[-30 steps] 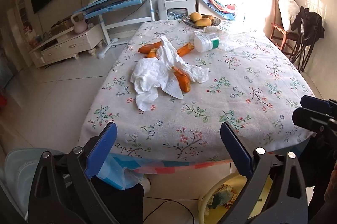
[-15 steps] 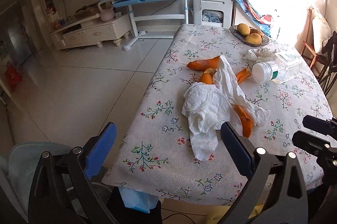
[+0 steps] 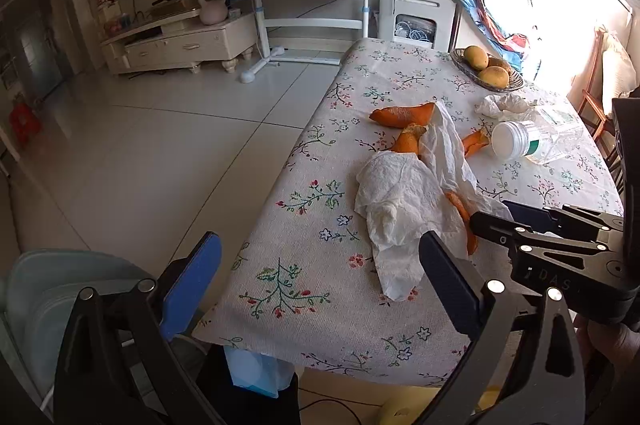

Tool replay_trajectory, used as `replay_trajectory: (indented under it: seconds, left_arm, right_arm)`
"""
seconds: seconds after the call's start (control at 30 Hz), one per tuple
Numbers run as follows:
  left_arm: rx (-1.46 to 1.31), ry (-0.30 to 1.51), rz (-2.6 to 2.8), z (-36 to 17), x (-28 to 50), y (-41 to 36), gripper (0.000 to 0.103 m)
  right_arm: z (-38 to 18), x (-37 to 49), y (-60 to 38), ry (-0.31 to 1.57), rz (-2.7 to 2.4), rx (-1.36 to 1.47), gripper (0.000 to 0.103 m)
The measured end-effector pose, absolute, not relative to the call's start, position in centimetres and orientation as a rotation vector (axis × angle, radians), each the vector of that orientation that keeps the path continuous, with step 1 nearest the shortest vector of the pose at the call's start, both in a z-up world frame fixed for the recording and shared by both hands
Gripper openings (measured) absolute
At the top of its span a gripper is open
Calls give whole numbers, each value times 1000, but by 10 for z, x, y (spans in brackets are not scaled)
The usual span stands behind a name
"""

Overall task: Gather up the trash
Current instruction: 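Grasp a white tissue with the right tool while the left tool moves toward the orange peels, then grasp an orange peel piece with the left tool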

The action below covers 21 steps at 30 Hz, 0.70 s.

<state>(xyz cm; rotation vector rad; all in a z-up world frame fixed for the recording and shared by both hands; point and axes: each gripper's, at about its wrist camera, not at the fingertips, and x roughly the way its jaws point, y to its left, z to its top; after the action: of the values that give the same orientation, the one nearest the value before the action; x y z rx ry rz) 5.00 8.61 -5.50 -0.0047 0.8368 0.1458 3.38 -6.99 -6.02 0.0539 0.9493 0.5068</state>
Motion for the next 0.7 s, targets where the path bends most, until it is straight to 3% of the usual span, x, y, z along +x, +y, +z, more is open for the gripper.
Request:
replay_trajectory:
  seconds: [0.07, 0.1, 0.7]
  left_arm:
    - [-1, 838, 148, -56, 51, 86, 96]
    - [-1, 839, 148, -56, 51, 86, 96]
    - [-60, 880, 112, -65, 62, 90, 96]
  right_arm:
    - [-59, 33, -70, 950, 511, 36, 13]
    - [-59, 31, -69, 950, 510, 21, 11]
    - [-37, -6, -111, 933, 494, 95, 9]
